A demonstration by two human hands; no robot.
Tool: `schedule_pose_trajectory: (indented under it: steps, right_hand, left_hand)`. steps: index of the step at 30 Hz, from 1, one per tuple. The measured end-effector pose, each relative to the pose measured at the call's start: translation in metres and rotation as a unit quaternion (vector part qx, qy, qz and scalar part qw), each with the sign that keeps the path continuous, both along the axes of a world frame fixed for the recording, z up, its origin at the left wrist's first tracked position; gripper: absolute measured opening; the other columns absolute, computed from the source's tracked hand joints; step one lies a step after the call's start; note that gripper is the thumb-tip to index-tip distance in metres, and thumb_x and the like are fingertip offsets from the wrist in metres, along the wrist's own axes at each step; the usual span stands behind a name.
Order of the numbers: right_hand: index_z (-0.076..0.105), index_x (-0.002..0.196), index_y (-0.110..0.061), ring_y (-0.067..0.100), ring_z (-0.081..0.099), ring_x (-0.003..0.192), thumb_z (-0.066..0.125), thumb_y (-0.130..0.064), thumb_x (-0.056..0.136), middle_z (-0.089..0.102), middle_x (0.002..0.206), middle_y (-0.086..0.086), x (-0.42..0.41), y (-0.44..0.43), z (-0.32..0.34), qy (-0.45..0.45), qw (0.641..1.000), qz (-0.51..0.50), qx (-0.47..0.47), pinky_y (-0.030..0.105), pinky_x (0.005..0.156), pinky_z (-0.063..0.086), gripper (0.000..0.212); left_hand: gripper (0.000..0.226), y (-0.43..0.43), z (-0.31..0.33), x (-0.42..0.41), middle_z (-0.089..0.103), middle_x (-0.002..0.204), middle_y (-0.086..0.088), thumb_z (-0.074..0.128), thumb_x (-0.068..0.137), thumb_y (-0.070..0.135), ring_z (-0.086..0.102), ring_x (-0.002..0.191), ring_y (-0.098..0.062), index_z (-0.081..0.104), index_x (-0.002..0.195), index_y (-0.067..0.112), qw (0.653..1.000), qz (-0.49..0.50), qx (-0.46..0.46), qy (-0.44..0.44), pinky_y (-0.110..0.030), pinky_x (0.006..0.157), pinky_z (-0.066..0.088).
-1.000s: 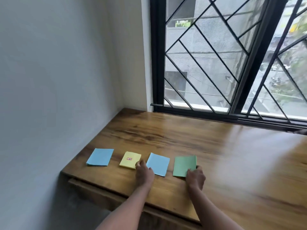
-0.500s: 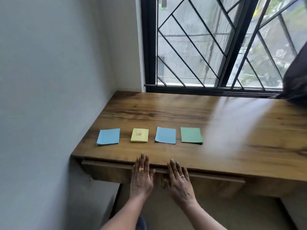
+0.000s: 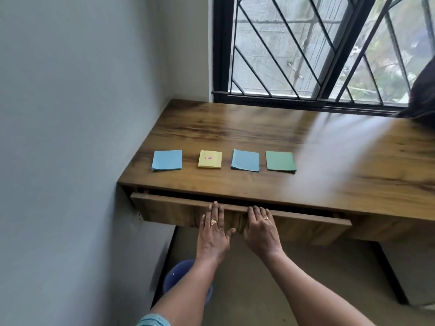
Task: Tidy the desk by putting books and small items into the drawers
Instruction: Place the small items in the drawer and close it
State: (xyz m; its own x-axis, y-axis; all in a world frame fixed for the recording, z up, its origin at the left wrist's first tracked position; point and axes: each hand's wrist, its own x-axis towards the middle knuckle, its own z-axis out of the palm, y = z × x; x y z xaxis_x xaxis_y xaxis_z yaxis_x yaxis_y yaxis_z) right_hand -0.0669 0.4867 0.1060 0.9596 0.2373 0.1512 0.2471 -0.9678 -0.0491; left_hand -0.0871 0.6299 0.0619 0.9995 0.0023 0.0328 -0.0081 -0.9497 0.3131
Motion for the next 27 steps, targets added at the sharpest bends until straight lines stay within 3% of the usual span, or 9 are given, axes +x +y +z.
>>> schedule_pose_trajectory:
  steps: [2,3,7,9,11,14,19,22,27]
  right_hand:
    - [0.073,0.098,0.003,0.032,0.071,0.086,0.035,-0.032,0.068,0.073,0.092,0.018,-0.008,0.000,0.006,0.009,1.000,-0.008,-0.009,0.045,0.082,0.057,0.060]
    - [0.073,0.097,0.002,0.032,0.070,0.083,0.035,-0.032,0.068,0.072,0.089,0.017,-0.013,-0.001,0.008,0.011,1.000,-0.009,-0.012,0.043,0.081,0.058,0.058]
    - [0.073,0.080,-0.007,0.027,0.067,0.070,0.060,-0.025,0.070,0.069,0.075,0.010,-0.038,0.002,0.018,0.038,0.999,0.004,-0.017,0.034,0.068,0.058,0.024]
    - [0.071,0.072,-0.012,0.023,0.066,0.067,0.074,-0.026,0.065,0.067,0.071,0.006,-0.057,-0.001,0.022,0.030,1.000,-0.002,0.000,0.030,0.061,0.055,0.016]
    - [0.070,0.085,-0.010,0.025,0.066,0.084,0.064,-0.024,0.079,0.068,0.087,0.008,-0.077,-0.005,0.029,0.047,0.998,0.001,0.031,0.032,0.072,0.053,0.017]
    - [0.064,0.107,-0.012,0.024,0.060,0.103,0.045,-0.021,0.091,0.064,0.108,0.006,-0.109,-0.009,0.029,0.066,0.996,0.003,0.058,0.033,0.086,0.047,0.026]
    - [0.068,0.101,-0.016,0.021,0.066,0.092,0.040,-0.019,0.094,0.069,0.101,0.004,-0.166,-0.011,0.030,0.077,0.991,0.001,0.108,0.028,0.073,0.046,0.029]
    - [0.068,0.098,-0.014,0.021,0.066,0.087,0.040,-0.020,0.095,0.069,0.096,0.006,-0.192,-0.012,0.036,0.106,0.989,-0.012,0.106,0.025,0.067,0.041,0.029]
    - [0.071,0.090,-0.011,0.020,0.065,0.076,0.042,-0.014,0.091,0.070,0.090,0.007,-0.217,-0.011,0.048,0.152,0.982,-0.022,0.108,0.028,0.068,0.054,0.029]
  left_hand:
    - [0.082,-0.005,0.008,-0.006,0.047,0.142,-0.016,0.029,0.082,0.053,0.046,0.133,-0.029,0.022,0.148,0.005,1.000,0.007,0.010,-0.020,-0.038,0.108,0.022]
    - [0.078,-0.007,0.018,-0.011,0.057,0.132,-0.015,0.028,0.082,0.053,0.057,0.122,-0.029,0.032,0.144,0.006,1.000,0.012,0.011,-0.014,-0.039,0.107,0.027]
    - [0.088,-0.009,0.037,-0.036,0.041,0.144,-0.011,-0.008,0.080,0.055,0.037,0.136,-0.028,0.027,0.149,0.012,0.995,0.029,0.100,0.005,-0.042,0.118,0.019]
    - [0.088,-0.016,0.043,-0.055,0.049,0.135,-0.012,-0.003,0.082,0.054,0.045,0.129,-0.029,0.044,0.140,0.007,0.994,0.056,0.089,0.011,-0.042,0.114,0.029]
    - [0.071,-0.024,0.044,-0.073,0.061,0.118,-0.011,0.015,0.090,0.049,0.057,0.114,-0.027,0.062,0.123,0.006,0.993,0.085,0.080,-0.013,-0.040,0.103,0.043]
    - [0.047,-0.026,0.046,-0.102,0.055,0.125,-0.008,0.027,0.099,0.040,0.049,0.120,-0.023,0.053,0.125,0.011,0.996,0.086,0.011,-0.025,-0.034,0.108,0.037]
    - [0.027,-0.022,0.059,-0.158,0.064,0.097,-0.004,0.030,0.101,0.026,0.057,0.093,-0.019,0.055,0.103,0.016,0.994,0.088,-0.026,-0.057,-0.028,0.089,0.044]
    - [0.028,-0.023,0.063,-0.184,0.065,0.095,-0.006,0.029,0.101,0.023,0.059,0.089,-0.019,0.056,0.102,0.014,0.995,0.092,-0.013,-0.033,-0.028,0.080,0.051]
    - [0.025,-0.031,0.076,-0.213,0.066,0.094,-0.006,0.033,0.101,0.022,0.063,0.087,-0.019,0.057,0.101,0.013,0.994,0.105,0.010,0.029,-0.030,0.078,0.055]
